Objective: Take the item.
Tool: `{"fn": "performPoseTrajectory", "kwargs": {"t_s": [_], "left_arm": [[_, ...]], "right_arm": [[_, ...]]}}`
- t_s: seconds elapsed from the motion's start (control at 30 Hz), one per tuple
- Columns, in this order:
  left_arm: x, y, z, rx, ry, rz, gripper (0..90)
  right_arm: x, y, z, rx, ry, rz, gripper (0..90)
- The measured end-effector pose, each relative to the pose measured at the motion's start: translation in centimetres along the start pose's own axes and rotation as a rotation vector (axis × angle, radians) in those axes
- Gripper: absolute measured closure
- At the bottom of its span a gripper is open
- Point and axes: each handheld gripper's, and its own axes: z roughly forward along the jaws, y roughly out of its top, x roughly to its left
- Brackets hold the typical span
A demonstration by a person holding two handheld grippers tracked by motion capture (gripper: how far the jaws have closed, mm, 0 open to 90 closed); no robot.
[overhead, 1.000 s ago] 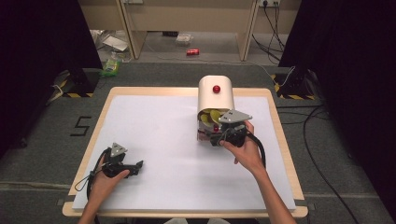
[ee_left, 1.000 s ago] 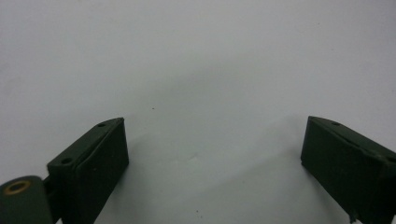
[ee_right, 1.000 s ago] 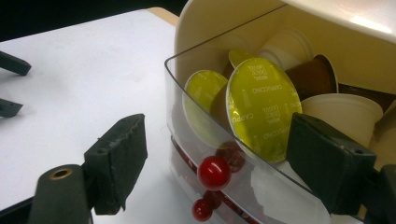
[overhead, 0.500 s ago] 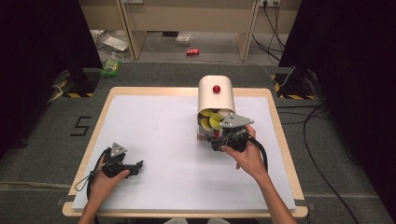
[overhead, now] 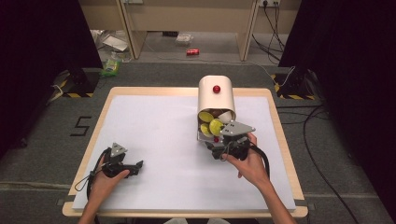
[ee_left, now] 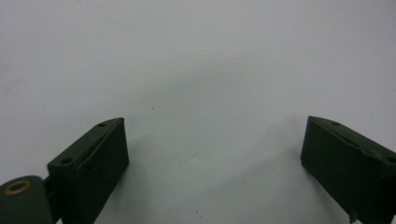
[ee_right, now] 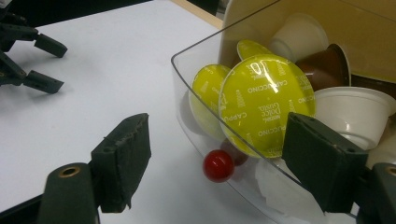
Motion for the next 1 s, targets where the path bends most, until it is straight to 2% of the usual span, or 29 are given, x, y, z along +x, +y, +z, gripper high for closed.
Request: {"fn": "performPoseTrajectory", "kwargs": {"t_s": [0.47,1.0], "left_arm": [[0.0,0.0,0.0,0.0,0.0,0.001,6.9],[0.0,0.0,0.0,0.0,0.0,0.001,7.0]], "right_arm": [[1.5,-1.1,-1.0,0.012,0.008,-0.016,25.4],[2.2,-1.5,-1.2,0.033,0.009,-0.023,25.5]]}}
